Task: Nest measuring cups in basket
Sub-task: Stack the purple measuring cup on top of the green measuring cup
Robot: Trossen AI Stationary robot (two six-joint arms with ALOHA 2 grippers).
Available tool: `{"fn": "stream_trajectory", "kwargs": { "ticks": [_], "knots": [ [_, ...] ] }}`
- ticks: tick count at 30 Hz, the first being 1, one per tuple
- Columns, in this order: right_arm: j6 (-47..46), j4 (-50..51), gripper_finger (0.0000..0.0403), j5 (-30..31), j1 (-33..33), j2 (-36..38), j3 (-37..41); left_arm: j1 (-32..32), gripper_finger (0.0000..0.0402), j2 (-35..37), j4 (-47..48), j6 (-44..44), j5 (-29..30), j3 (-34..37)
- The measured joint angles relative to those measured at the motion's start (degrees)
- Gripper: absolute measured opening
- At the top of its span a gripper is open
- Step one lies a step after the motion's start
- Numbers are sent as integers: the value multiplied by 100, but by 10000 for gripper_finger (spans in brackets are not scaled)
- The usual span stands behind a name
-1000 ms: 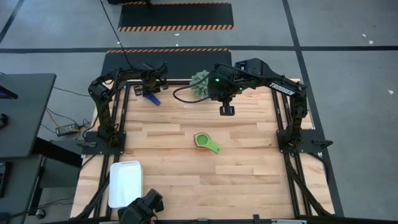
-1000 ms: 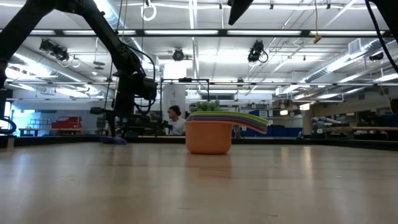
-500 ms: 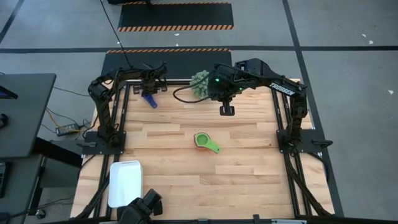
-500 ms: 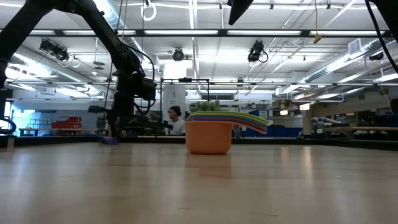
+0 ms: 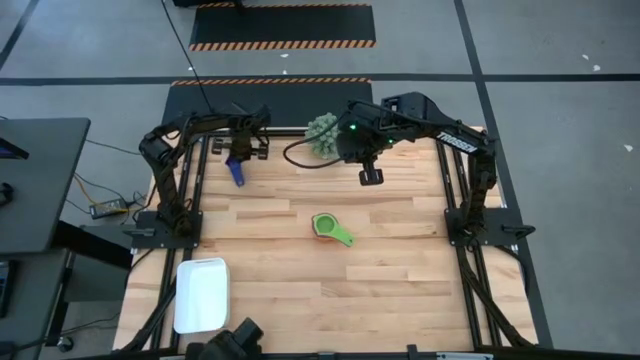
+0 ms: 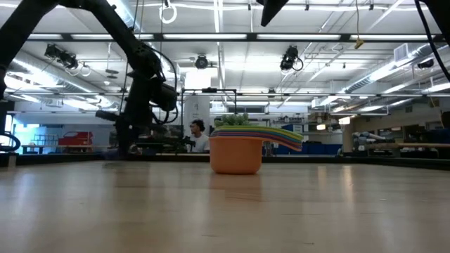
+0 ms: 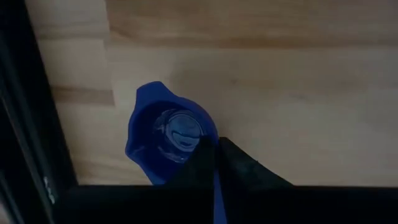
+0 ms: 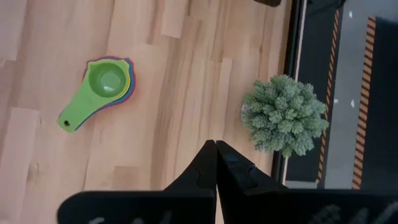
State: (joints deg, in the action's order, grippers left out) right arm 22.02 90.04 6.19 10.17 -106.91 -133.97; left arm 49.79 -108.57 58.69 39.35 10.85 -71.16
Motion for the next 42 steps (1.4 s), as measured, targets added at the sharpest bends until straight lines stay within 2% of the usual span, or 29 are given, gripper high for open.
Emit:
{"fn": "stream_trajectory", "kwargs": {
  "ticks": [8,13,18,23,29,37,42],
  "knots": [
    [559,-2,3,-816,-2,246,0,-623,7,656,344,285,-56,-4],
    [1008,0,3,-1235,0,491,0,-1144,7,941,634,889,-81,-4],
    [1480,-9,3,-1773,0,768,17,-1925,6,1042,748,1709,-220,-4],
    [1848,-7,3,-2371,0,1210,430,-2833,6,1045,745,2567,-313,-4],
    [1854,0,3,-3200,-94,1852,1436,-3809,6,1045,753,3379,-301,-264],
    [1558,-240,3,-3024,-483,2473,2582,-4692,6,1042,546,4472,95,-978],
    [1461,-483,3,-2698,-763,2652,2895,-5136,6,1038,-262,5383,416,-1220]
  ]
}}
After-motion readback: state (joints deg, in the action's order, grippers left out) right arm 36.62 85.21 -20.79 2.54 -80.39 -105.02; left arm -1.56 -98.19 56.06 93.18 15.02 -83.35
